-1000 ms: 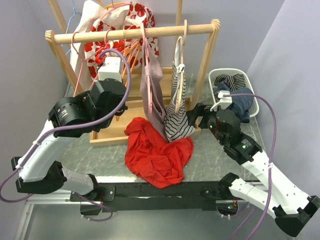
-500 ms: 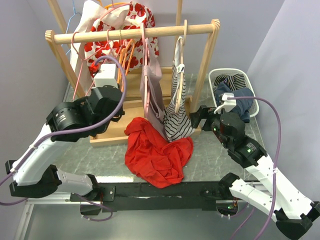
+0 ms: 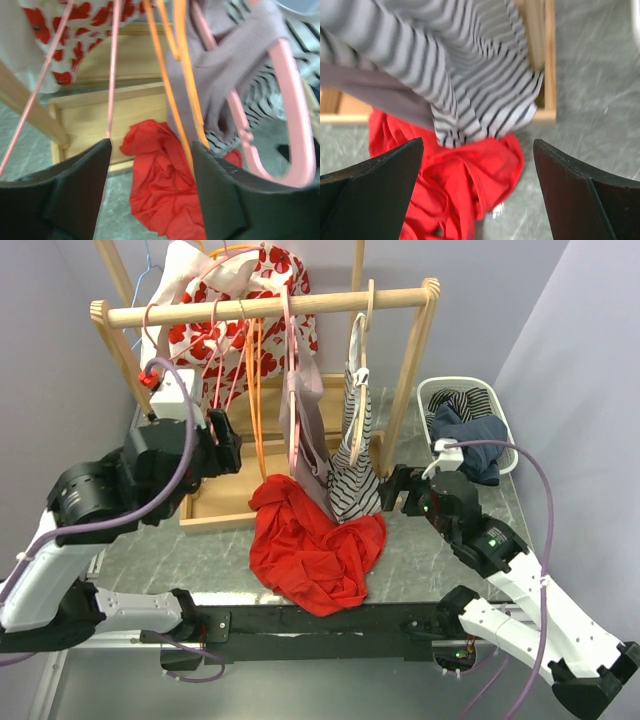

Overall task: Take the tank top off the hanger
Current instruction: Pick up the tank top from the center of the board.

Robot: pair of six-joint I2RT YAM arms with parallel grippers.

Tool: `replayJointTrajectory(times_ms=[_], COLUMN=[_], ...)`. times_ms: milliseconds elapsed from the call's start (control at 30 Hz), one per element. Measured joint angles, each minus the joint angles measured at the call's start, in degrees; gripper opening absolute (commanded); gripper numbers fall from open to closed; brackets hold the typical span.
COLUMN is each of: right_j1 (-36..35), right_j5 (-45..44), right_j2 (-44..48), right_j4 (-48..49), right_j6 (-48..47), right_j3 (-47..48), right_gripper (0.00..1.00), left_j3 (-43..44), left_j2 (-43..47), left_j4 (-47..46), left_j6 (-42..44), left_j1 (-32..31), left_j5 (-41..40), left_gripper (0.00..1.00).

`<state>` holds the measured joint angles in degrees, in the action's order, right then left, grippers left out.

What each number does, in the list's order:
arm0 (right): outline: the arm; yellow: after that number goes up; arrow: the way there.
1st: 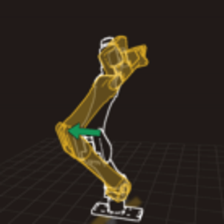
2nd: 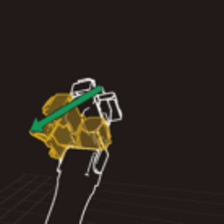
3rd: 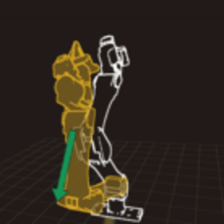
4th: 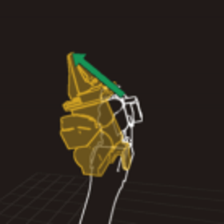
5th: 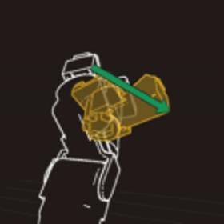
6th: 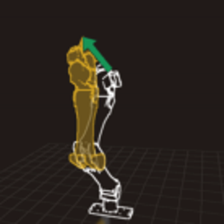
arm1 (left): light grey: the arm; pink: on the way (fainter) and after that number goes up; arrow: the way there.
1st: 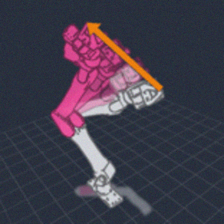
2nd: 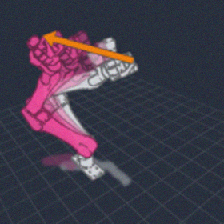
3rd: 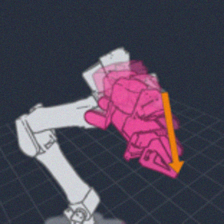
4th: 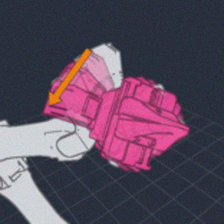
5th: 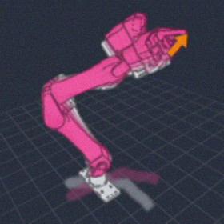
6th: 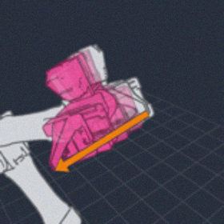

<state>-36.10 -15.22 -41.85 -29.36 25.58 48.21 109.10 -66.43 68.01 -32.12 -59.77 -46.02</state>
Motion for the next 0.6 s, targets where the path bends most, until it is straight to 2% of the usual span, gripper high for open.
replayJointTrajectory(times_ms=[67,100,133,367,467,600], right_j1=[0.02,0.04,0.04,0.09,0.07,0.07], right_j5=[1.51,2.51,3.52,16.55,21.0,25.0], right_j2=[-1.29,-2.14,-3.02,-14.12,-16.72,-17.29], right_j4=[-0.92,-1.51,-1.95,-1.22,-0.22,1.84], right_j6=[0.74,1.18,1.55,3.89,5.64,7.65], right_j3=[-1.27,-1.84,-2.25,-8.09,-10.88,-13.05], right_gripper=[0.99,0.99,1.0,1.0,1.0,1.0], left_j3=[-1.84,-3.15,-4.46,-11.3,-11.91,-17.92], left_j2=[2.23,3.78,5.35,16.35,16.55,14.16], left_j4=[-1.73,-3.06,-4.35,-16.61,-17.92,-17.73], left_j6=[1.73,3.02,4.26,11.45,12.02,11.89], left_j1=[0.0,0.02,0.0,0.04,0.04,-0.46], left_j5=[2.32,3.96,6.12,32.17,41.64,48.48], left_gripper=[0.84,0.93,0.99,1.0,1.0,0.99])
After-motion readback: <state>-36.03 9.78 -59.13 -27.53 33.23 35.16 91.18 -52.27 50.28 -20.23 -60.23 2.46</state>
